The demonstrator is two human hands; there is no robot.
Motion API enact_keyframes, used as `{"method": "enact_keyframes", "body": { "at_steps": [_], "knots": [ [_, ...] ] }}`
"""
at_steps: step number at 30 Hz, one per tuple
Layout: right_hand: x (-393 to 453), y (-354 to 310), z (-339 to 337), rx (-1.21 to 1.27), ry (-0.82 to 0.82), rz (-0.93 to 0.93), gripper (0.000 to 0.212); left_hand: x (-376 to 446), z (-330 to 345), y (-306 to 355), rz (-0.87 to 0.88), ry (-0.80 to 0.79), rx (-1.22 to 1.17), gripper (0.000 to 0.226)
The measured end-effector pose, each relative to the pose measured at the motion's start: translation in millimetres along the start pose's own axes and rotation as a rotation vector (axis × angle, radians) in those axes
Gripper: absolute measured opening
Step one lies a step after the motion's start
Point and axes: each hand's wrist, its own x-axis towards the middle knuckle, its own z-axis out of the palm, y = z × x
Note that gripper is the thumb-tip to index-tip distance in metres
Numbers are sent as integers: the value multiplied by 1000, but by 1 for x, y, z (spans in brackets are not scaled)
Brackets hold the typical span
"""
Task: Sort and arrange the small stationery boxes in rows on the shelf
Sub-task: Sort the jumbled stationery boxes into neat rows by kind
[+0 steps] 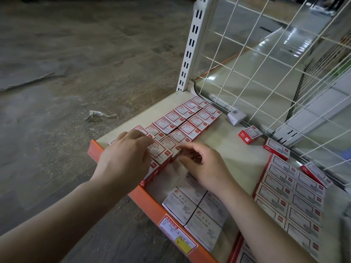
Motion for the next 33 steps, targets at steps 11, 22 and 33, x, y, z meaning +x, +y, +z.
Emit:
{"method": "enact_keyframes", "body": {
  "at_steps": [11, 22, 33],
  "knots": [
    [-27, 46, -58, -147, 171, 158, 22, 8, 35, 51, 132, -69, -83, 28],
    [-9, 96, -103, -304, 357, 331, 42, 18, 67, 102, 317, -258, 39, 34],
    [31, 119, -111, -245, 415, 388, 59, 40, 75, 117, 285, -358, 170, 32]
  ]
}}
